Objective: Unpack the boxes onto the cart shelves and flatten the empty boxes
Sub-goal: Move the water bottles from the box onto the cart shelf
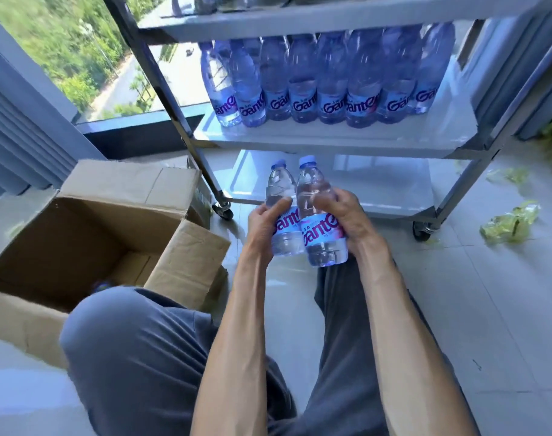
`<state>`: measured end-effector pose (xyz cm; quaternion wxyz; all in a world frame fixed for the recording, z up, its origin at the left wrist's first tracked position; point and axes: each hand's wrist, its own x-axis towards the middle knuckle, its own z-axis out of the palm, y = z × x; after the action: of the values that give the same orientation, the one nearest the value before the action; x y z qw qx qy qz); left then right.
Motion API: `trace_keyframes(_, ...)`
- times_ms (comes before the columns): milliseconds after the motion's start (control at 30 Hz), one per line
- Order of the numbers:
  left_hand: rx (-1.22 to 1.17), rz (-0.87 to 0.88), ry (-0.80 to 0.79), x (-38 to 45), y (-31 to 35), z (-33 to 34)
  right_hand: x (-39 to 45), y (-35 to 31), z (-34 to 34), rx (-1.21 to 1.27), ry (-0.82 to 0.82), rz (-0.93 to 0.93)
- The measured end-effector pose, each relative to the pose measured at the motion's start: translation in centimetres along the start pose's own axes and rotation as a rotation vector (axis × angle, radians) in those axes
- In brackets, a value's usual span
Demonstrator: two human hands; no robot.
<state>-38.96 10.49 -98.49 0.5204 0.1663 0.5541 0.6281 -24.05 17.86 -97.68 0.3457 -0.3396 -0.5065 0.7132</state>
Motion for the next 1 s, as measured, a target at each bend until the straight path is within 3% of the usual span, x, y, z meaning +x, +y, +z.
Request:
trace_keyframes(300, 0.299, 0.472, 0.115, 8.0, 12.2, 5.4, 8.4, -10.1, -0.7, -0.241, 0.086, -0.264)
trace_keyframes(667, 0.31, 0.611, 0.214, 13.3, 12.1, 9.3, 11.0, -11.4, -5.0, -0.365, 0.569, -0.486)
trace_keyframes(1000, 0.413, 0.606, 0.136, 16.4, 9.9, 13.4, 13.6, -12.3, -6.9, -0.509, 0.48, -0.515)
